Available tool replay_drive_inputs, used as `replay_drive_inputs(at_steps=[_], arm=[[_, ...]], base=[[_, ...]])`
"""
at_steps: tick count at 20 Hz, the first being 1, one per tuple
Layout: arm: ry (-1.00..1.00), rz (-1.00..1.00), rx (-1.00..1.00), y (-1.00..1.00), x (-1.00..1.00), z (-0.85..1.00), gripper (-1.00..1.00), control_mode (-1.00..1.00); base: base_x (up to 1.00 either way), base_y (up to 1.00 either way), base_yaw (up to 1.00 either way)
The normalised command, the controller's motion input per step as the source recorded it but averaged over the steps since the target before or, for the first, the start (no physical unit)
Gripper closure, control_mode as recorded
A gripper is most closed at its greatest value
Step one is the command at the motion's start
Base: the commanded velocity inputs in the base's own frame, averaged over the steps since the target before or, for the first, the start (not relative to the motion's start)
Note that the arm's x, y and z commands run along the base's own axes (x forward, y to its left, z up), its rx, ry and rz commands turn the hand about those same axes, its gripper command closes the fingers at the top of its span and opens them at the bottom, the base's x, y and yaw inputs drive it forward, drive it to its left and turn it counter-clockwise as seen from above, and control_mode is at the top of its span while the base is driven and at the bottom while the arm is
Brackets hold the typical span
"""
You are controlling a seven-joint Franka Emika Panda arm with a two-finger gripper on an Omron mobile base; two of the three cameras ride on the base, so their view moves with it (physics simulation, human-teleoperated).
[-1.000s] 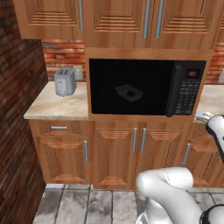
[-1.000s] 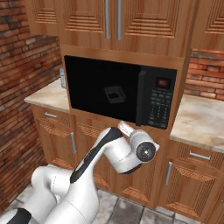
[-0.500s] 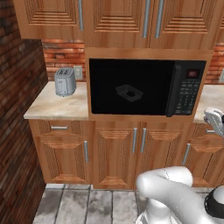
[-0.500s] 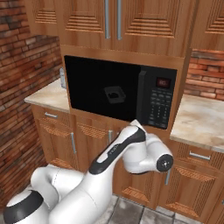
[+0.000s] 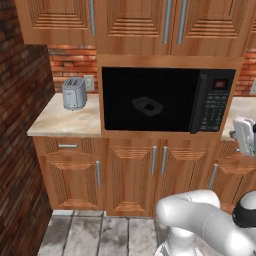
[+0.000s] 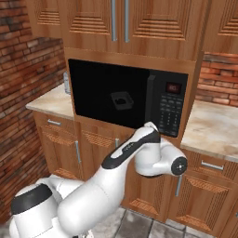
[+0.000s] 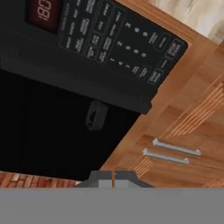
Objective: Place the tupperware containing the shrimp and bell pepper meal in the microwave. Close the microwave door and press the start button to reheat the meal.
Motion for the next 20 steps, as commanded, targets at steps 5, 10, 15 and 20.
replay_drive_inputs(at_steps=[5, 10, 15, 20], arm=[[0.09, -0.07, 0.06, 0.31, 0.2, -0.03, 1.0, -1.0], [0.04, -0.09, 0.0, 0.33, 0.35, -0.06, 1.0, -1.0], [0.0, -0.11, 0.02, 0.1, 0.38, 0.0, 1.0, -1.0], [0.0, -0.08, 0.04, 0.0, 0.43, -0.06, 1.0, -1.0]], base=[[0.0, 0.0, 0.0], [0.0, 0.0, 0.0], [0.0, 0.0, 0.0], [0.0, 0.0, 0.0]])
